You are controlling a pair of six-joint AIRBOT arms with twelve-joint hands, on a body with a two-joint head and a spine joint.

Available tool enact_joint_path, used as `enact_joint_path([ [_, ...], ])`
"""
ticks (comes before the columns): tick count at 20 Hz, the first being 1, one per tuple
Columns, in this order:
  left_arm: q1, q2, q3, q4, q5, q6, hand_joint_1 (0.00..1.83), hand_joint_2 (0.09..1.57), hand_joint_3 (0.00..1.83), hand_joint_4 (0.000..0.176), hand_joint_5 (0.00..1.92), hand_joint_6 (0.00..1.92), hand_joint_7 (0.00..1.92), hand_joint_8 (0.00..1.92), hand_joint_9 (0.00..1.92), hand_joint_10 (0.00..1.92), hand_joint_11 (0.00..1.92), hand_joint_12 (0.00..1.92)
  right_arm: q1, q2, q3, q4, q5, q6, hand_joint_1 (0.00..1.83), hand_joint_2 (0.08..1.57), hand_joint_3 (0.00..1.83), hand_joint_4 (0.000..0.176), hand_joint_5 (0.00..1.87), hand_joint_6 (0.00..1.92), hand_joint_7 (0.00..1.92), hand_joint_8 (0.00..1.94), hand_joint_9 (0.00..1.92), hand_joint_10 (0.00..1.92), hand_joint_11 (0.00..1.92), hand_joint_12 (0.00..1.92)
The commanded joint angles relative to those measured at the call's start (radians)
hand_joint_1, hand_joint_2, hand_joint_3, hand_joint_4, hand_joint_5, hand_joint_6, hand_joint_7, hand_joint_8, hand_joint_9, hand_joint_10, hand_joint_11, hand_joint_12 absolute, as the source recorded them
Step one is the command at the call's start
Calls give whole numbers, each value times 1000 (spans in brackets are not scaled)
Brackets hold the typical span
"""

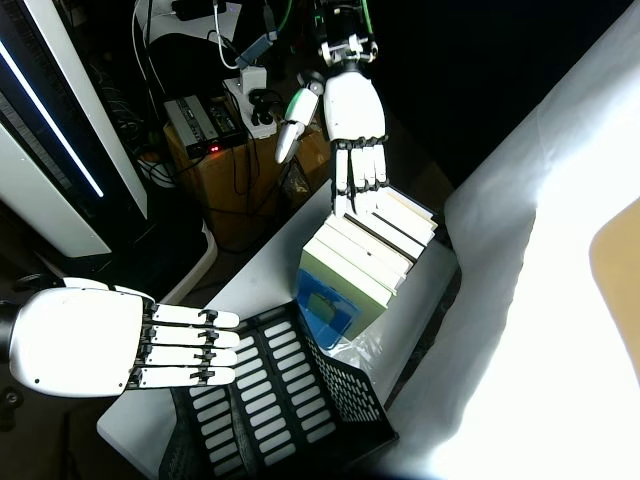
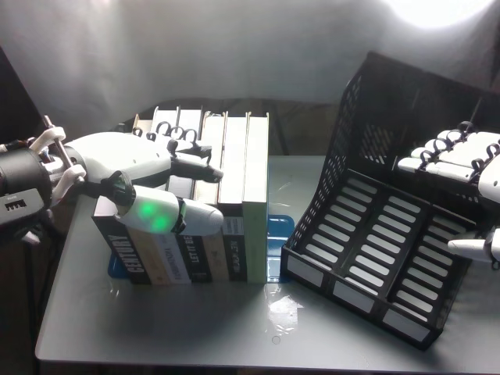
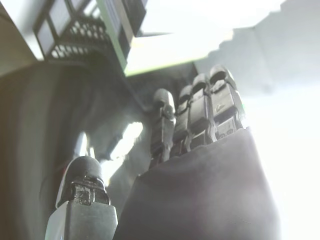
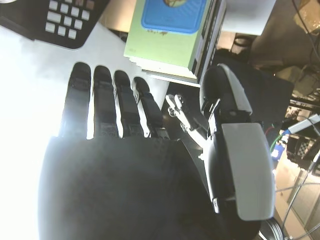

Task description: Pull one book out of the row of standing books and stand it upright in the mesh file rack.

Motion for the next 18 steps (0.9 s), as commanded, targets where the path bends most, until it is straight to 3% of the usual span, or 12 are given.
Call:
enact_joint_path([
  [1,-13,7,6,-21,-69,-4,70,1141,0,33,353,39,0,0,0,0,0,0,9,7,7,15,106,1,502,1266,0,0,0,0,0,0,0,0,0,0],
  [2,-14,6,6,-22,-65,-4,91,1138,0,20,369,39,0,0,0,0,0,0,9,7,7,16,106,1,519,1266,0,0,0,0,0,0,0,0,0,0],
  [8,-32,-16,16,-30,-6,-4,25,1133,0,28,416,29,0,0,0,0,0,0,4,5,9,35,107,1,546,1272,0,0,0,0,0,0,0,0,0,0],
  [11,-47,-26,6,12,44,-4,4,1126,0,30,482,21,0,0,0,0,0,0,1,5,10,41,107,1,521,1283,5,0,0,0,0,0,0,0,0,0],
  [12,-55,-26,-1,46,65,-4,25,1127,0,22,493,18,0,0,0,0,0,0,0,5,10,43,107,1,522,1285,6,0,0,0,0,0,0,0,0,0],
  [13,-63,-28,-7,67,89,-4,41,1124,0,34,494,15,0,0,0,0,0,0,-1,4,10,46,107,1,526,1289,7,0,0,0,0,0,0,0,0,0],
  [17,-73,-24,-14,131,130,-4,111,1129,2,0,547,27,0,0,0,0,0,0,-10,3,11,56,114,1,493,1288,4,0,0,0,0,0,0,0,0,0],
  [18,-75,-24,-15,141,136,-4,123,1127,1,0,556,28,0,0,0,0,0,0,-12,3,11,58,115,1,478,1291,5,0,0,0,0,0,0,0,0,0],
])
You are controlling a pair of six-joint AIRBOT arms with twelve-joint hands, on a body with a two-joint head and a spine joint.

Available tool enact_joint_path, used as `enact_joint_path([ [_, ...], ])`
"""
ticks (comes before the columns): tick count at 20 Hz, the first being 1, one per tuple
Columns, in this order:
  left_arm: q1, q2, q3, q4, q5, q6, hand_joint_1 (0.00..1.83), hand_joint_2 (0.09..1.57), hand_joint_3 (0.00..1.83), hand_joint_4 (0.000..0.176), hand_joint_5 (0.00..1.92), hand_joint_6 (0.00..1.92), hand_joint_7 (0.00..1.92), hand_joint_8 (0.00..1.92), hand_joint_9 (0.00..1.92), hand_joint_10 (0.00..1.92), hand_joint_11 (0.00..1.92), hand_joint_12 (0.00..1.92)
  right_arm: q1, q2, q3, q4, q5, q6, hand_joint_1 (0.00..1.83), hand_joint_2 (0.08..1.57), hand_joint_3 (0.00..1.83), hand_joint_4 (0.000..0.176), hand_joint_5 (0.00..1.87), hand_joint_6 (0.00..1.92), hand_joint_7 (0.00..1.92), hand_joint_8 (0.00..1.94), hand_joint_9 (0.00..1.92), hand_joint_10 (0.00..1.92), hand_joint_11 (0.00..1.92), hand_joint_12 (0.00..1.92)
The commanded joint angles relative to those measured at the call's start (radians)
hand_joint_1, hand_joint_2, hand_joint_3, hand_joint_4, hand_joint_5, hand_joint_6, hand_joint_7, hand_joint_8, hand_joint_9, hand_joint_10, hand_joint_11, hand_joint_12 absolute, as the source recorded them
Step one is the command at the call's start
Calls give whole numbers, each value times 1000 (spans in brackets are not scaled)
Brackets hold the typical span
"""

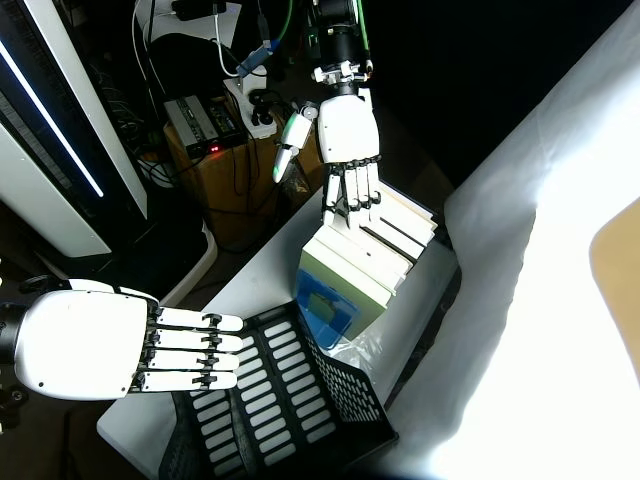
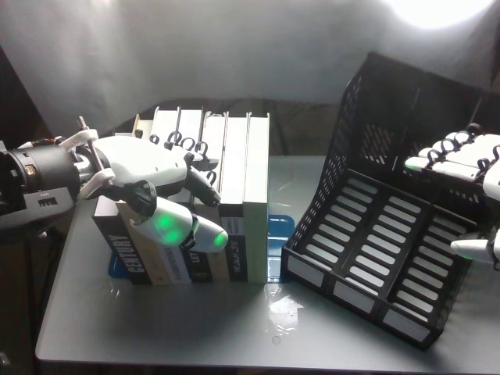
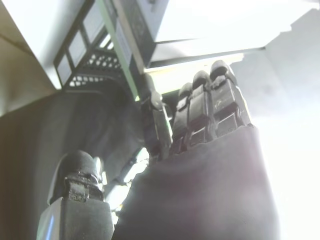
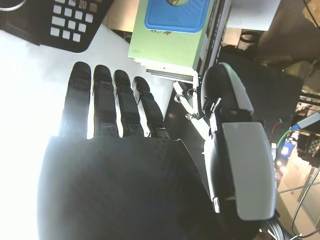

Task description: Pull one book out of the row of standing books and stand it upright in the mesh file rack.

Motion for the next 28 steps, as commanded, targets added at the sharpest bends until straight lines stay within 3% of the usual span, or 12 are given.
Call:
enact_joint_path([
  [1,-4,12,-3,9,-38,3,137,1126,0,0,557,25,0,0,0,0,0,0,0,8,6,12,115,1,484,1291,4,0,0,0,0,0,0,0,0,0],
  [5,9,20,-15,7,-52,3,147,1112,0,0,584,21,0,0,0,0,0,0,-6,8,6,18,118,1,456,1292,2,0,0,0,0,0,0,0,0,0],
  [7,4,24,-13,-25,-64,3,115,1116,0,6,520,2,0,0,0,0,0,0,-10,8,6,22,121,1,438,1291,1,0,0,0,0,0,0,0,0,0],
  [12,-25,16,-2,-98,-55,3,118,1133,5,0,422,3,0,0,0,0,0,0,-12,8,7,25,122,2,471,1298,3,0,0,0,0,0,0,0,0,0],
  [17,-39,0,12,-98,12,3,137,1087,0,0,464,16,0,0,0,0,0,0,-13,5,7,25,122,2,430,1302,2,0,0,0,0,0,0,0,0,0],
  [19,-38,-1,12,-83,41,3,118,1085,0,10,479,18,0,0,0,0,0,0,-15,4,7,27,122,3,469,1296,0,0,0,0,0,0,0,0,0,0],
  [21,-35,0,5,-59,50,3,137,1076,0,2,498,22,0,0,0,0,0,0,-18,4,7,30,124,4,487,1297,0,0,0,0,0,0,0,0,0,0],
  [22,-34,1,3,-55,53,3,65,1083,0,3,442,7,0,0,0,0,0,0,-22,4,7,32,125,6,498,1298,0,0,0,0,0,0,0,0,0,0],
  [26,-19,20,-25,-29,54,3,147,1064,0,0,518,29,0,0,0,0,0,0,-31,4,7,41,131,8,497,1302,1,0,0,0,0,0,0,0,0,0],
  [28,-12,36,-47,-18,45,3,81,1071,0,0,502,16,0,0,0,0,0,0,-32,4,7,42,131,10,491,1302,1,0,0,0,0,0,0,0,0,0],
])
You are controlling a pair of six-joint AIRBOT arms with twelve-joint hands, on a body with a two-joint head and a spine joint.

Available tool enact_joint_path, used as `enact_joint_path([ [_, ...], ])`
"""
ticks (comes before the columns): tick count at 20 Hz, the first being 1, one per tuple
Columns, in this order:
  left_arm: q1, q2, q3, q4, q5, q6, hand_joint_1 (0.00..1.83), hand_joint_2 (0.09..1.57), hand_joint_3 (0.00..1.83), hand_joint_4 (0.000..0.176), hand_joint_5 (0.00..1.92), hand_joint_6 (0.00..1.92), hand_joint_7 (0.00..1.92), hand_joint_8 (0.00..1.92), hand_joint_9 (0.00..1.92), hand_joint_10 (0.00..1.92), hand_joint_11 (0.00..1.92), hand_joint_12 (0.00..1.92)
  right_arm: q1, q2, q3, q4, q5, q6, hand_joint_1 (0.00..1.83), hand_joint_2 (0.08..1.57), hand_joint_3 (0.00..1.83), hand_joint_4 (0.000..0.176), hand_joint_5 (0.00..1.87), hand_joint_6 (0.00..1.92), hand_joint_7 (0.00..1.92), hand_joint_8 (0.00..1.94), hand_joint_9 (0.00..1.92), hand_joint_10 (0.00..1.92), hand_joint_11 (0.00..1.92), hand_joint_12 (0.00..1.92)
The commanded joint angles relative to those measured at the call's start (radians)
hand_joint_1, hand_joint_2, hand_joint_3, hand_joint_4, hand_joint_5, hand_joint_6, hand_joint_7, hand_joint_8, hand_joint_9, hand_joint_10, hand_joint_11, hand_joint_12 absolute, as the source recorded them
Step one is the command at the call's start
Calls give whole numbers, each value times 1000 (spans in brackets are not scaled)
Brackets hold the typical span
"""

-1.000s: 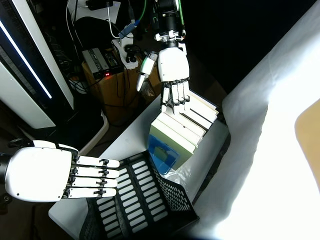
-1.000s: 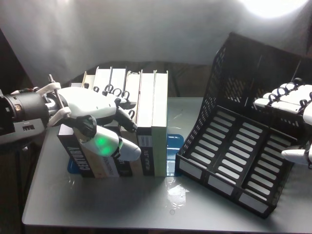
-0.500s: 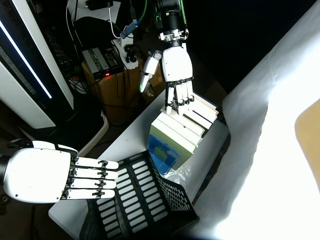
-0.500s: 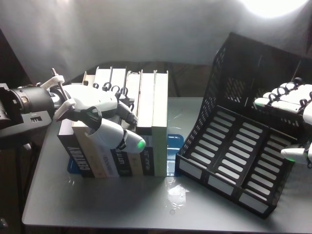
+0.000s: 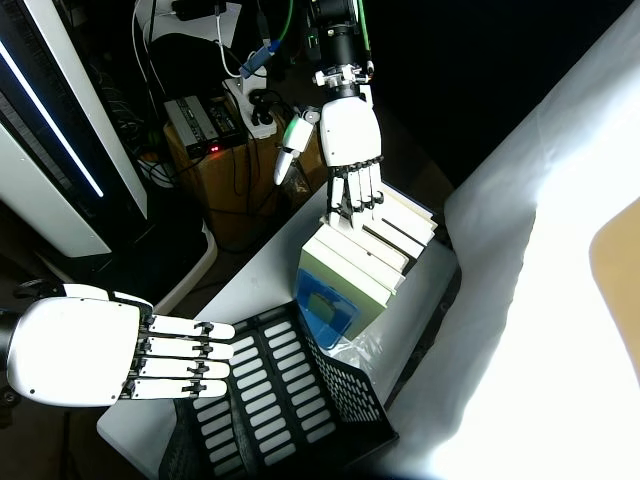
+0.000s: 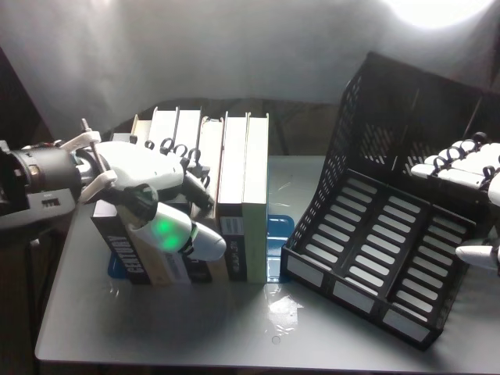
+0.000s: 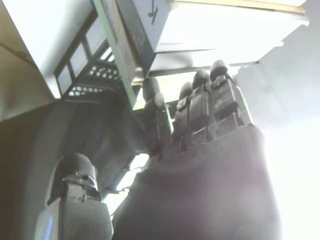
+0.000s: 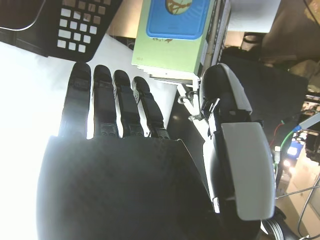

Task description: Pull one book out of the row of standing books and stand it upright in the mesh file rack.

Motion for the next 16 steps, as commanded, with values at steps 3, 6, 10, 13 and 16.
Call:
enact_joint_path([
  [3,14,30,-22,15,-68,3,87,1081,2,0,515,16,0,0,0,0,0,0,4,9,7,13,109,7,509,1300,0,0,0,0,0,0,0,0,0,0],
  [6,30,51,-57,32,-82,3,32,1082,3,0,519,10,0,0,0,0,0,0,2,9,7,17,109,7,462,1305,1,0,0,0,0,0,0,0,0,0],
  [10,49,77,-93,45,-104,3,39,1120,15,0,552,19,0,0,0,0,0,0,1,9,7,18,109,8,460,1309,3,0,0,0,0,0,0,0,0,0],
  [13,56,90,-112,57,-107,3,114,1103,1,0,599,26,0,0,0,0,0,0,0,9,7,18,109,10,496,1308,1,0,0,0,0,0,0,0,0,0],
  [16,65,109,-139,69,-118,3,124,1115,5,0,597,18,0,0,0,0,0,0,-4,9,7,22,109,10,496,1309,1,0,0,0,0,0,0,0,0,0],
])
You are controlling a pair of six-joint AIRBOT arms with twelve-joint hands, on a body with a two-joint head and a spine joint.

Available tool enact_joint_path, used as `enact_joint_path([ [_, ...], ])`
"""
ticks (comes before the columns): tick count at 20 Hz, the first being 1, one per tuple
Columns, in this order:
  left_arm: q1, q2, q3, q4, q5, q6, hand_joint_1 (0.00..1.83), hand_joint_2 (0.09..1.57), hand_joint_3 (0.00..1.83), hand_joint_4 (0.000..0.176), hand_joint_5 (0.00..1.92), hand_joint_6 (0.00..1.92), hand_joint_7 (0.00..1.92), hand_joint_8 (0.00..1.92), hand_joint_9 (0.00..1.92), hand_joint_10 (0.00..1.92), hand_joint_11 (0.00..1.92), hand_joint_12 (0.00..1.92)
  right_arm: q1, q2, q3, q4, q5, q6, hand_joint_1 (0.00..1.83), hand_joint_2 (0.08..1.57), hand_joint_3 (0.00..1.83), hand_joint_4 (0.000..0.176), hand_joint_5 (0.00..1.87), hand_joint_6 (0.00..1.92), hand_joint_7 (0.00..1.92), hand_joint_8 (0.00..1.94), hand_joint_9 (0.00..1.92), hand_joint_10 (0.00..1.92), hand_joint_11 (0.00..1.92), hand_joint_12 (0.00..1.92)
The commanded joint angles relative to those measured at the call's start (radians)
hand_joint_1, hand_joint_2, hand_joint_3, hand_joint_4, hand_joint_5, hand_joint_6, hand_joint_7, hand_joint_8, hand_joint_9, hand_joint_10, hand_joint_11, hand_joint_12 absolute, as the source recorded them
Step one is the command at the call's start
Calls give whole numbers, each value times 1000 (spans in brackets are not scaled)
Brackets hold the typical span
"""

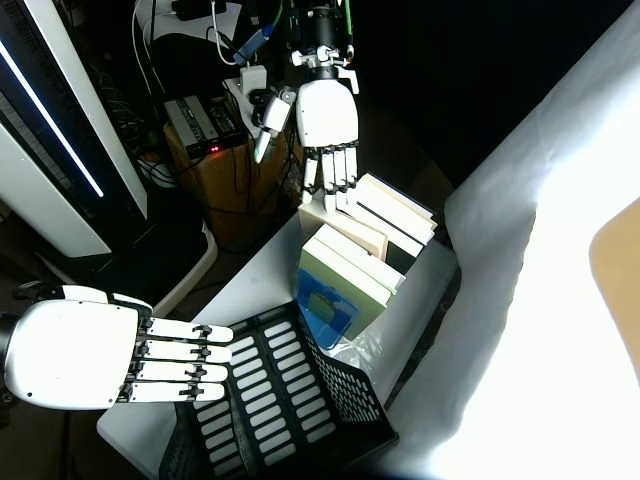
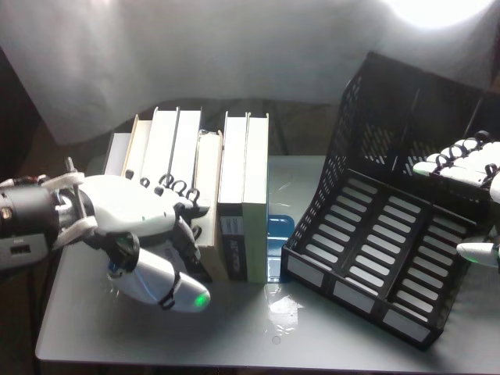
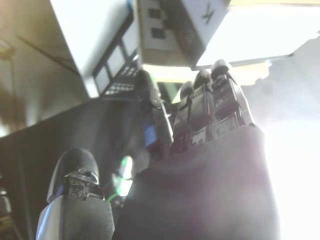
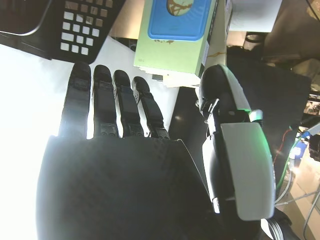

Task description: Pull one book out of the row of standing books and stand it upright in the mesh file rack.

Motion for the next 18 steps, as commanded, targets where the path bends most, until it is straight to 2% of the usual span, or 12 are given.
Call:
enact_joint_path([
  [1,-1,21,-6,4,-76,0,138,1114,4,0,613,22,0,0,0,0,0,0,1,9,5,11,104,6,522,1301,0,0,0,0,0,0,0,0,0,0],
  [5,7,34,-29,27,-80,0,167,1141,11,0,661,27,0,0,0,0,0,0,-3,8,5,16,104,6,511,1311,2,0,0,0,0,0,0,0,0,0],
  [10,7,41,-33,32,-95,0,103,1143,6,0,617,3,0,0,0,0,0,0,-8,5,7,20,104,6,518,1313,1,0,0,0,0,0,0,0,0,0],
  [13,-25,51,-32,35,-107,0,95,1137,3,0,604,0,0,0,0,0,0,0,-15,5,8,26,109,6,502,1312,0,0,0,0,0,0,0,0,0,0],
  [14,-39,51,-27,45,-99,0,57,1136,1,0,517,3,0,0,0,0,0,0,-15,5,8,26,110,7,495,1310,0,0,0,0,0,0,0,0,0,0],
  [18,-100,15,7,106,-34,0,63,1133,0,0,511,3,0,0,0,0,0,0,-16,5,8,26,111,8,506,1307,0,0,0,0,0,0,0,0,0,0],
])
